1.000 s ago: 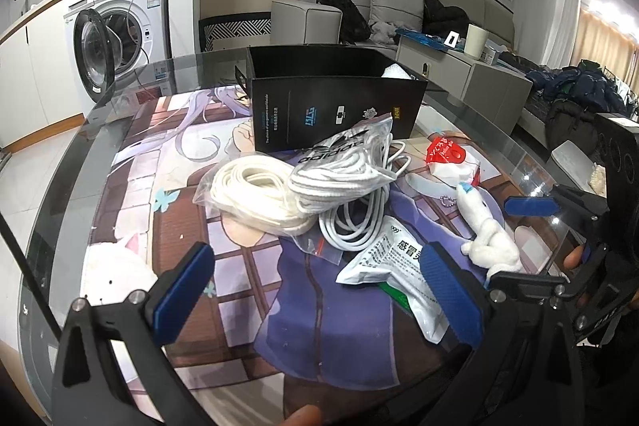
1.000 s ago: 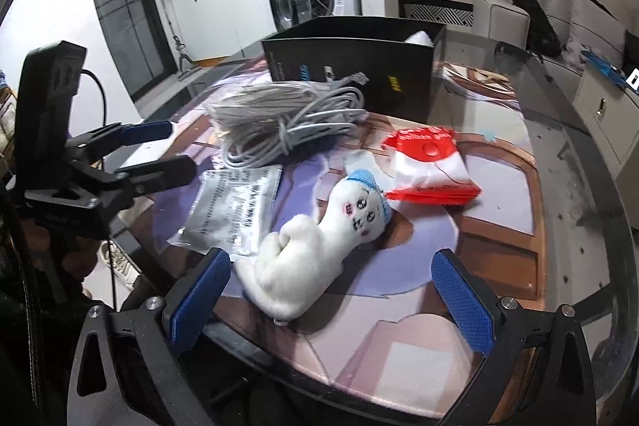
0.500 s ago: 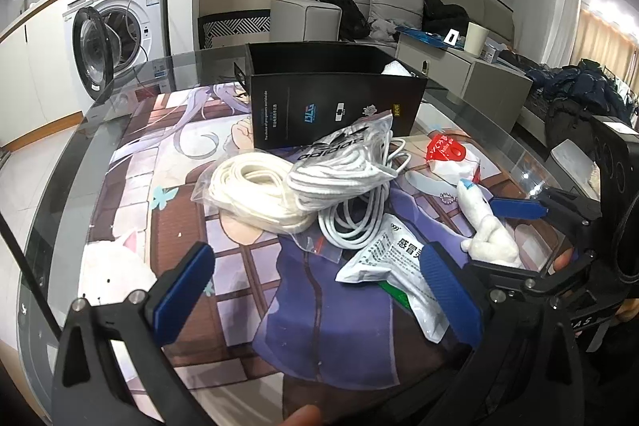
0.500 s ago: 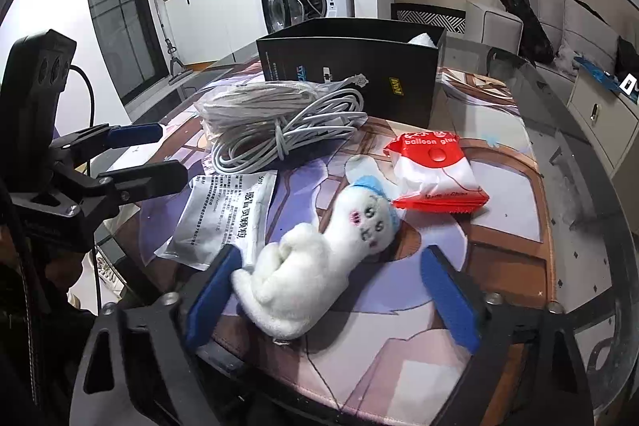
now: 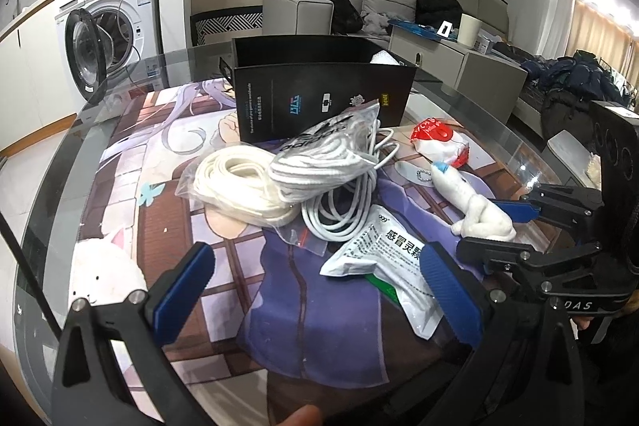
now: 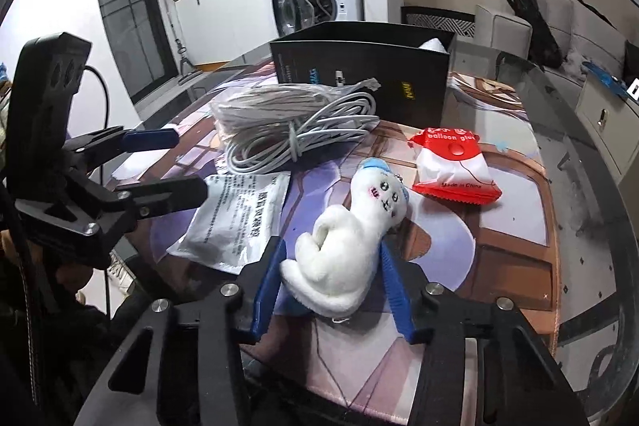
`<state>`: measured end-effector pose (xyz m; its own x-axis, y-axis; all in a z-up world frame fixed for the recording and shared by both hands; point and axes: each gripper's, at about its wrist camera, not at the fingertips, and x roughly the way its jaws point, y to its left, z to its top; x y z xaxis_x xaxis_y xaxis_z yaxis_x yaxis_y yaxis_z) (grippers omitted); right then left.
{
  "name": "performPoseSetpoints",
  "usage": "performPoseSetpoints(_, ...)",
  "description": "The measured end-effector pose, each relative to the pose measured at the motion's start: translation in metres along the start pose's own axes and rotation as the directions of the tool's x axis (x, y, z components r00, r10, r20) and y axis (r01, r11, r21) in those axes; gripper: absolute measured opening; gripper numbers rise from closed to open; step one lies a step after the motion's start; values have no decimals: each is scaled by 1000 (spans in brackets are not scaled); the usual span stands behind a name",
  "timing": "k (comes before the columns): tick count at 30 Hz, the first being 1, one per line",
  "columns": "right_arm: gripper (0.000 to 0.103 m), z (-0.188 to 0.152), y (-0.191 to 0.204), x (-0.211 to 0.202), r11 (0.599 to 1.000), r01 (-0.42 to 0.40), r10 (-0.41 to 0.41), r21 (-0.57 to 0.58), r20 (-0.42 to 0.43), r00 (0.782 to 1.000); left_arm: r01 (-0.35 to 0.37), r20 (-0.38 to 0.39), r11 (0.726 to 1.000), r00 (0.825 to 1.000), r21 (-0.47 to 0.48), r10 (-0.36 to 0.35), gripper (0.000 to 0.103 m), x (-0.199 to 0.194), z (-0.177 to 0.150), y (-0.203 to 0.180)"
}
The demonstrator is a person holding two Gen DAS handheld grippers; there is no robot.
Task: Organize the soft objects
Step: 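Close the right gripper on the white plush toy and lift it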
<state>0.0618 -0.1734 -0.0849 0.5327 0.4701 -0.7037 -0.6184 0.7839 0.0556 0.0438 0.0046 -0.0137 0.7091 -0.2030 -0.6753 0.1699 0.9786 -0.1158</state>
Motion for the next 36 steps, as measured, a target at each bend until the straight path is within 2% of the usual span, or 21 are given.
performPoseSetpoints(8, 45, -2, 3, -7, 999, -15, 15, -31, 15, 1000, 8, -4, 1000, 1000, -1, -8, 103, -1, 0, -2)
performPoseSetpoints(17, 43, 2, -4, -29, 999, -6, 9, -34, 100, 995, 44, -41, 999, 998, -5, -45, 103, 10, 0, -14)
performPoseSetpoints(21, 43, 0, -5, -25, 999, -2, 6, -42, 79, 997, 29, -69, 999, 997, 18, -28, 103, 20, 0, -27)
performPoseSetpoints(25, 45, -6, -4, -15, 998, 6, -5, -63, 21, 1000, 33, -74, 999, 997, 27, -31, 103, 23, 2, -33)
performPoseSetpoints(28, 51, -7, -7, -11, 999, 21, -21, -38, 17, 1000, 30, -75, 999, 997, 28, -28, 103, 23, 2, -32)
performPoseSetpoints(36, 53, -5, -10, 0, 996, 84, -84, 5, 34, 996, 2, -103, 999, 995, 49, 3, 103, 26, -2, -24)
